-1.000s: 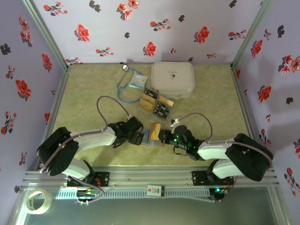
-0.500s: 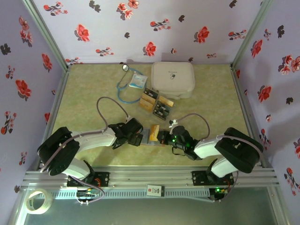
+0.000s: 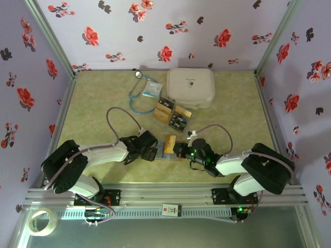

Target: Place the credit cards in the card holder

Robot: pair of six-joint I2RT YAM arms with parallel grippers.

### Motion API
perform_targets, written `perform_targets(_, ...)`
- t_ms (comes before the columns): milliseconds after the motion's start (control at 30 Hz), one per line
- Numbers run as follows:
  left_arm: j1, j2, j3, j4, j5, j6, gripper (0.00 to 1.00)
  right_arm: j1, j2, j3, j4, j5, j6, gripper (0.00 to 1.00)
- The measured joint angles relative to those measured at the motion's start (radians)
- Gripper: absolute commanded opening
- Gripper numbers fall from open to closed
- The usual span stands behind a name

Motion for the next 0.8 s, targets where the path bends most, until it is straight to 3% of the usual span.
perform_targets(800, -0.001, 0.0, -0.005, 0.006, 0.0, -0.003, 1.0, 0.0, 0.114, 0.006, 0.083, 0.009, 0.019, 0.0)
